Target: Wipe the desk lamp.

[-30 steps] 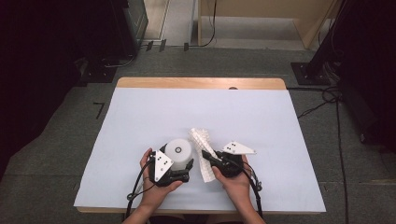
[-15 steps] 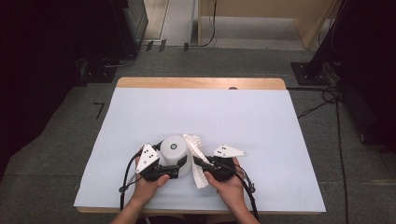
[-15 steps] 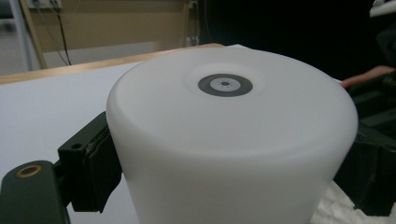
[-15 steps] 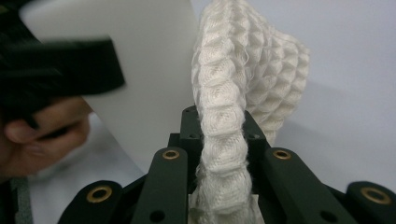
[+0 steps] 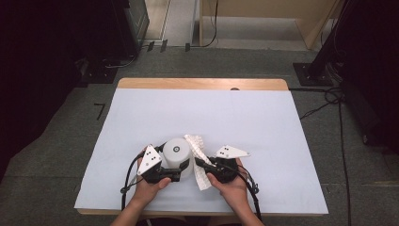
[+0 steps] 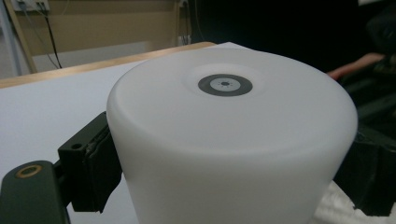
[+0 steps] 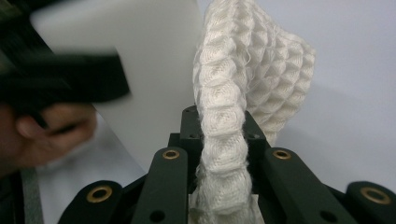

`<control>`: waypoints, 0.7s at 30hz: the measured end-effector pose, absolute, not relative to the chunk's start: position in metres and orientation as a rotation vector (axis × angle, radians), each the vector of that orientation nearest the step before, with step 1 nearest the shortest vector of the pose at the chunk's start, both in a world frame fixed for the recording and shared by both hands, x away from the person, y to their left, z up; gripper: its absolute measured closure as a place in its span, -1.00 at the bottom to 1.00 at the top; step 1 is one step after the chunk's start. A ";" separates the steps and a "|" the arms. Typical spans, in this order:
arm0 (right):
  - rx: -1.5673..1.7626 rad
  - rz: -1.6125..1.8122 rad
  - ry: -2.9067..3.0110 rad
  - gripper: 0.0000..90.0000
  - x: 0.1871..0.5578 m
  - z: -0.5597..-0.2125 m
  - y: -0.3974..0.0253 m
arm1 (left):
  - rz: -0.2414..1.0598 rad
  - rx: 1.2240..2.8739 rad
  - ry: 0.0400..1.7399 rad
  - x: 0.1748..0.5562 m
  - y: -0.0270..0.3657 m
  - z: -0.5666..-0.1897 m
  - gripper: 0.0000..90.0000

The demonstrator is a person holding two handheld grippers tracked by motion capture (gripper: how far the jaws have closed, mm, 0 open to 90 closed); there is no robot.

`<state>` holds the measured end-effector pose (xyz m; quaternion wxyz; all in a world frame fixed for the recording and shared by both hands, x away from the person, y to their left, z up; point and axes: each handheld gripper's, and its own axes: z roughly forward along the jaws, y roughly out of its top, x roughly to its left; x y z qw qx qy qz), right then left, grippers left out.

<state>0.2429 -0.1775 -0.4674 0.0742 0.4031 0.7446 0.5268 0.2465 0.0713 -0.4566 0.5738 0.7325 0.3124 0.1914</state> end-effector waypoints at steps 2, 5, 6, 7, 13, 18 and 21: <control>1.226 1.551 2.265 0.73 0.244 -0.473 -0.175 | 0.451 1.709 0.735 0.247 0.073 -0.455 -0.80; 1.218 1.556 2.261 0.73 0.243 -0.470 -0.174 | 0.453 1.717 0.729 0.247 0.072 -0.457 -0.80; 1.203 1.572 2.249 0.73 0.243 -0.467 -0.175 | 0.457 1.727 0.724 0.247 0.071 -0.458 -0.80; 1.189 1.591 2.230 0.72 0.241 -0.462 -0.176 | 0.462 1.735 0.719 0.247 0.070 -0.459 -0.80; 1.111 1.677 2.125 0.73 0.233 -0.439 -0.184 | 0.518 1.785 0.700 0.244 0.060 -0.466 -0.80; 1.149 1.623 2.147 0.72 0.238 -0.451 -0.186 | 0.499 1.789 0.699 0.245 0.063 -0.468 -0.81; 1.198 1.600 2.140 0.72 0.242 -0.458 -0.191 | 0.524 1.793 0.701 0.242 0.061 -0.468 -0.81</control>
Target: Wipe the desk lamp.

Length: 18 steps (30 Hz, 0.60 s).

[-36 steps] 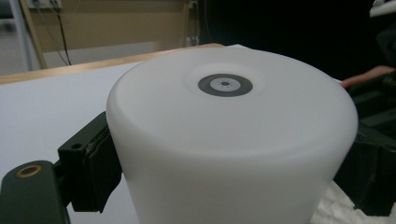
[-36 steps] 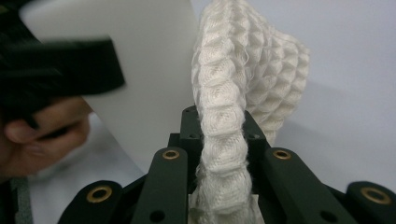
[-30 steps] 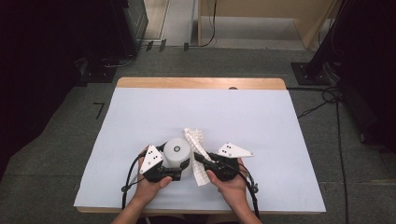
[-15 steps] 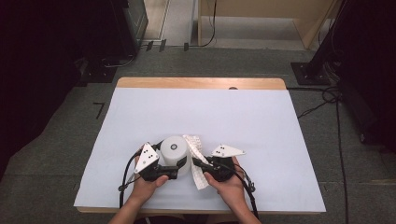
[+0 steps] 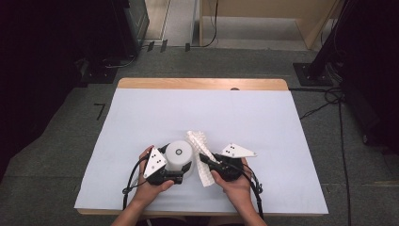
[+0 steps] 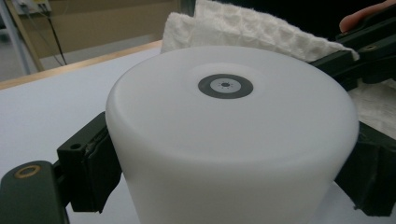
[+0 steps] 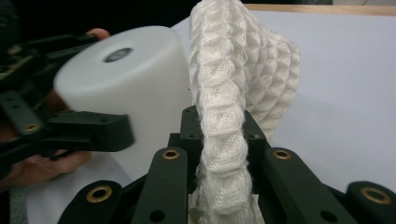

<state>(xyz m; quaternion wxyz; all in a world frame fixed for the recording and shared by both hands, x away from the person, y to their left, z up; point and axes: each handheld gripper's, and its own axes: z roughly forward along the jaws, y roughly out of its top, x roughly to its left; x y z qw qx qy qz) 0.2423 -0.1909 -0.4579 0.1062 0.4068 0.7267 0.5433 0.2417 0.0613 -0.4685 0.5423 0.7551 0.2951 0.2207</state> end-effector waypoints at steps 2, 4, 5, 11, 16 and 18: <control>1.221 1.583 2.127 0.72 0.245 -0.461 -0.195 | 0.544 1.785 0.721 0.239 0.059 -0.468 -0.87; 1.240 1.574 2.119 0.72 0.247 -0.463 -0.198 | 0.564 1.769 0.751 0.236 0.056 -0.467 -0.93; 1.252 1.569 2.117 0.72 0.247 -0.464 -0.200 | 0.580 1.762 0.769 0.235 0.054 -0.467 -0.93; 1.275 1.543 2.131 0.72 0.250 -0.472 -0.199 | 0.697 1.727 0.942 0.225 0.037 -0.471 -0.93; 1.283 1.492 2.198 0.72 0.251 -0.479 -0.191 | 0.674 1.736 0.913 0.225 0.040 -0.469 -0.81; 1.289 1.480 2.212 0.72 0.250 -0.481 -0.188 | 0.651 1.730 0.913 0.228 0.043 -0.468 -0.81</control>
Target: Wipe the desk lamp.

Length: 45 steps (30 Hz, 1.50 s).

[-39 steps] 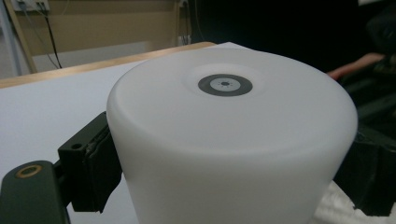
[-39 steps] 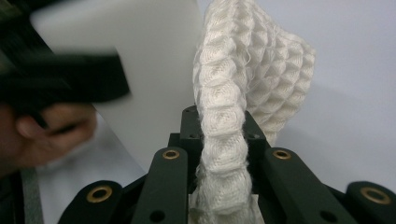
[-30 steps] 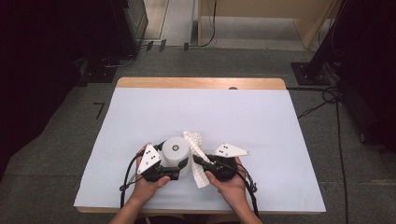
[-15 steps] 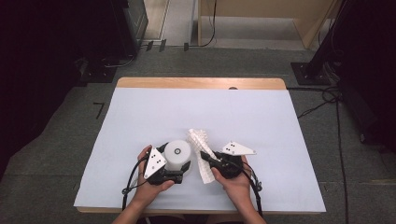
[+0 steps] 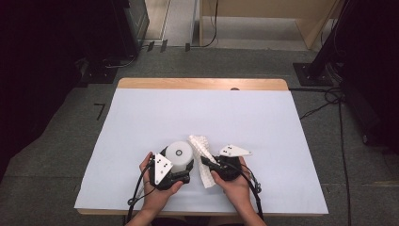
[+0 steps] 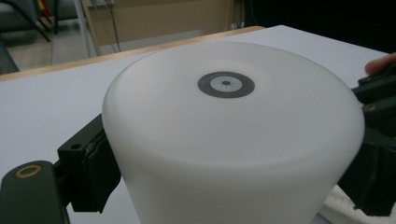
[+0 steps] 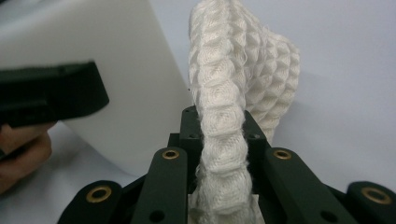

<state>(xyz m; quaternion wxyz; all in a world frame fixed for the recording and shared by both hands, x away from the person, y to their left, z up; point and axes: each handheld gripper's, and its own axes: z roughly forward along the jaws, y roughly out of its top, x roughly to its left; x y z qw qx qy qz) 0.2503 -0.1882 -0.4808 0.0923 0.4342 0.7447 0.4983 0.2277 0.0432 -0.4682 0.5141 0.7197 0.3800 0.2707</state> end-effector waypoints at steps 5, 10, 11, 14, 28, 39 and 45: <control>1.250 1.504 2.273 0.72 0.247 -0.479 -0.175 | 0.539 1.697 0.853 0.237 0.060 -0.461 -0.80; 1.176 1.636 2.196 0.72 0.240 -0.451 -0.182 | 0.517 1.727 0.819 0.237 0.057 -0.464 -0.80; 1.176 1.636 2.196 0.72 0.240 -0.451 -0.182 | 0.513 1.734 0.809 0.236 0.055 -0.465 -0.80; 1.105 1.679 2.131 0.72 0.233 -0.433 -0.188 | 0.510 1.747 0.776 0.235 0.050 -0.465 -0.80; 1.191 1.562 2.267 0.72 0.245 -0.463 -0.178 | 0.510 1.709 0.768 0.238 0.062 -0.456 -0.80; 1.157 1.624 2.154 0.72 0.242 -0.445 -0.194 | 0.514 1.785 0.732 0.238 0.053 -0.466 -0.80; 1.245 1.587 2.132 0.72 0.249 -0.457 -0.203 | 0.511 1.789 0.726 0.239 0.056 -0.469 -0.81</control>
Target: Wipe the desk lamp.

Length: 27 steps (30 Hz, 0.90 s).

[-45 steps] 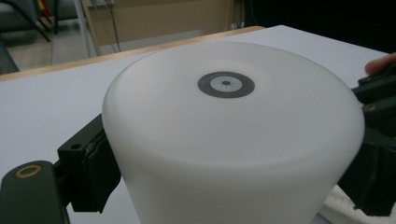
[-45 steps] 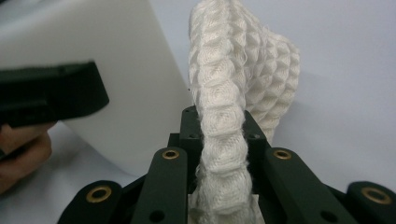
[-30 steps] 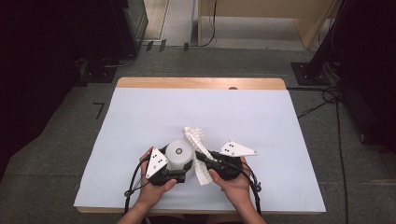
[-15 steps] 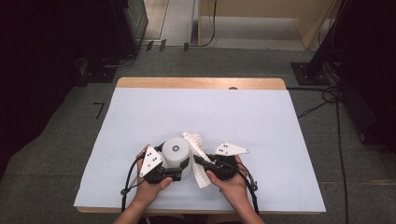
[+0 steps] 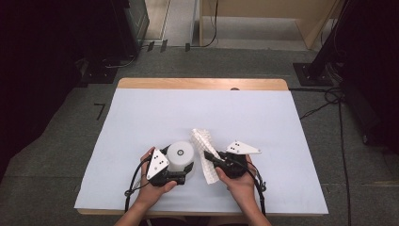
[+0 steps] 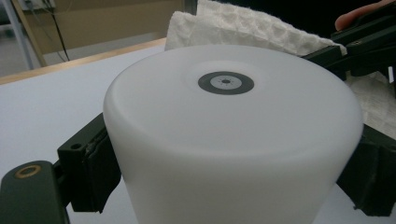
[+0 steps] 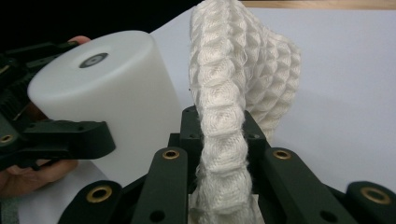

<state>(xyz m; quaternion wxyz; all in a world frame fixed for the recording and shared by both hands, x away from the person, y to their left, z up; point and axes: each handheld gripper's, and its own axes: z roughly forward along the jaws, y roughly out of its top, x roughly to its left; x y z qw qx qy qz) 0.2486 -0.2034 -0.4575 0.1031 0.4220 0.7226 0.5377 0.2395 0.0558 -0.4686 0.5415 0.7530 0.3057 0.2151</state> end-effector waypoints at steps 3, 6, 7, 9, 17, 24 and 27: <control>1.256 1.577 2.133 0.72 0.249 -0.460 -0.204 | 0.521 1.771 0.741 0.238 0.056 -0.470 -0.83; 1.258 1.549 2.140 0.72 0.250 -0.464 -0.203 | 0.541 1.750 0.805 0.233 0.051 -0.471 -0.91; 1.256 1.540 2.144 0.72 0.251 -0.466 -0.203 | 0.570 1.752 0.829 0.230 0.046 -0.472 -0.91; 1.268 1.527 2.156 0.72 0.252 -0.470 -0.202 | 0.684 1.766 0.880 0.223 0.034 -0.473 -0.91; 1.286 1.499 2.206 0.72 0.252 -0.479 -0.196 | 0.644 1.764 0.855 0.227 0.042 -0.469 -0.81; 1.269 1.537 2.275 0.72 0.250 -0.482 -0.183 | 0.556 1.697 0.799 0.234 0.060 -0.456 -0.81; 1.240 1.575 2.267 0.72 0.247 -0.473 -0.180 | 0.538 1.722 0.786 0.236 0.060 -0.460 -0.81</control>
